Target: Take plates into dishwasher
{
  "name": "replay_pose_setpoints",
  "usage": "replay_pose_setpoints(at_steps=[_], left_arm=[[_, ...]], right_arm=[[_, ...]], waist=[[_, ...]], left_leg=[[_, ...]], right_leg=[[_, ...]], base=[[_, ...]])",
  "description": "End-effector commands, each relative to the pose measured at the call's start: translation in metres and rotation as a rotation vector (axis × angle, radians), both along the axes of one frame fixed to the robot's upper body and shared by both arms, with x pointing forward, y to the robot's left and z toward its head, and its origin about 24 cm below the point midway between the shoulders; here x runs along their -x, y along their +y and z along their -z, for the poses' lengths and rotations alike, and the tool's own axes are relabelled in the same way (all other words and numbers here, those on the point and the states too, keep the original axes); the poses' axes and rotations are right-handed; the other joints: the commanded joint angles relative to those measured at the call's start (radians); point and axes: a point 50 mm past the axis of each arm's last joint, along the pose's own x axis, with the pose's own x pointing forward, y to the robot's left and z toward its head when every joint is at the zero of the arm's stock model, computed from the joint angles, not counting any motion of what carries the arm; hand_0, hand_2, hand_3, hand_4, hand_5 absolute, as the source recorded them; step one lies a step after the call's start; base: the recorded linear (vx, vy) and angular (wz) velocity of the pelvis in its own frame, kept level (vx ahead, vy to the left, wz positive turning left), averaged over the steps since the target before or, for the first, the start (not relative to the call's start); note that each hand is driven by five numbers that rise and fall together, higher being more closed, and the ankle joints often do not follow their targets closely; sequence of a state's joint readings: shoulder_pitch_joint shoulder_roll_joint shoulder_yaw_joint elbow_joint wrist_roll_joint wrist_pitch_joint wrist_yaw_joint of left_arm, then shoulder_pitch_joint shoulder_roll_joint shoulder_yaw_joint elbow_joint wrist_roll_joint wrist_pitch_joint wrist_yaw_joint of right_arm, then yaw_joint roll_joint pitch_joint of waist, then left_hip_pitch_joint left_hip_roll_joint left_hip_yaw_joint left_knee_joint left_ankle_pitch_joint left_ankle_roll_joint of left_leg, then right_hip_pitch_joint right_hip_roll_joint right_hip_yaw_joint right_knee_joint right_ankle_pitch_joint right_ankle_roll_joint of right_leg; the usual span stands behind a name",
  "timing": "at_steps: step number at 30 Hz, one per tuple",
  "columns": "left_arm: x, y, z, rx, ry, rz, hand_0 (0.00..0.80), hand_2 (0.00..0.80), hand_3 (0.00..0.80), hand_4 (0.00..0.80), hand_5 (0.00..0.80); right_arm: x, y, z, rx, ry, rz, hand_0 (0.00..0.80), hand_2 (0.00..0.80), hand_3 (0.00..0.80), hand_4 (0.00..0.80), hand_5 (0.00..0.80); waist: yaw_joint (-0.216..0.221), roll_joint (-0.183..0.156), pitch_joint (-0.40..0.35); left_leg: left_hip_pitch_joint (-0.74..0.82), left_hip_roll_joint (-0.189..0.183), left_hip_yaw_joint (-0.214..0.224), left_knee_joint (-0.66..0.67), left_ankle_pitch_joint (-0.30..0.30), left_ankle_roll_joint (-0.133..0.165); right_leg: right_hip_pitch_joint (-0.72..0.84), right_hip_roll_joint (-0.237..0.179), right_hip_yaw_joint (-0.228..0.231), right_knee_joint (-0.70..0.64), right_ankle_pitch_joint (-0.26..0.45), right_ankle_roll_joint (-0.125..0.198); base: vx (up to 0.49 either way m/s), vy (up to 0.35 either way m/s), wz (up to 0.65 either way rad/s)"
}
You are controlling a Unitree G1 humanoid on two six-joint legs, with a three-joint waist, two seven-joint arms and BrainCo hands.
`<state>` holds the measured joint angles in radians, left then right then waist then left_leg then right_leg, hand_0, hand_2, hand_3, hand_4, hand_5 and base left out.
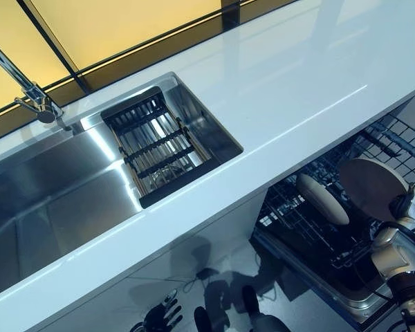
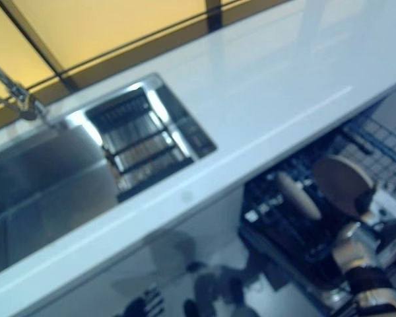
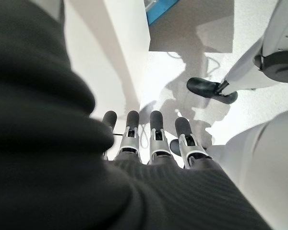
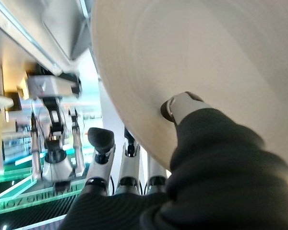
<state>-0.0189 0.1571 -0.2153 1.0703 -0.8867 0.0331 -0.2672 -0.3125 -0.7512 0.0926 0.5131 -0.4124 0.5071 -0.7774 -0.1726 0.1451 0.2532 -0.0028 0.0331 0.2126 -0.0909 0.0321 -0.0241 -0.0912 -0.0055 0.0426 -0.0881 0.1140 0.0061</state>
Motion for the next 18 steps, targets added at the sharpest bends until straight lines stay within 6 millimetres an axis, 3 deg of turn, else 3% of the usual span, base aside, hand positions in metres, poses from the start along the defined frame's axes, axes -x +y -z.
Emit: replay_pose_setpoints(at_steps=[1,5,18], left_arm=[[-0.001,-0.002,0.001,-0.005,-0.001,0.010,0.000,0.000,0.000,0.000,0.000],[0.001,0.000,0.001,-0.004,0.007,0.020,0.000,0.000,0.000,0.000,0.000],[-0.005,-0.003,-0.001,-0.006,0.002,0.041,0.000,0.000,0.000,0.000,0.000]], right_arm=[[-0.002,-0.001,-0.017,0.156,-0.064,0.015,0.800,0.800,0.800,0.800,0.800],[0.006,-0.005,-0.005,0.257,0.023,0.029,0.800,0.800,0.800,0.800,0.800],[0.001,0.004,0.031,0.159,0.275,0.013,0.800,0.800,0.800,0.800,0.800]], waist=[[0.032,-0.057,-0.065],[0.040,-0.050,-0.075],[0.058,-0.046,-0.079]], left_leg=[[0.029,-0.032,0.011,0.004,-0.089,0.053],[0.024,-0.037,-0.005,0.004,-0.089,0.056],[0.016,-0.037,-0.014,0.004,-0.083,0.055]], right_leg=[[0.012,0.002,0.019,0.001,-0.062,0.038],[0.011,-0.003,0.007,0.001,-0.066,0.042],[0.008,-0.010,-0.010,0.001,-0.065,0.042]], base=[[0.000,0.000,0.00],[0.003,0.003,0.02],[-0.001,-0.006,0.04]])
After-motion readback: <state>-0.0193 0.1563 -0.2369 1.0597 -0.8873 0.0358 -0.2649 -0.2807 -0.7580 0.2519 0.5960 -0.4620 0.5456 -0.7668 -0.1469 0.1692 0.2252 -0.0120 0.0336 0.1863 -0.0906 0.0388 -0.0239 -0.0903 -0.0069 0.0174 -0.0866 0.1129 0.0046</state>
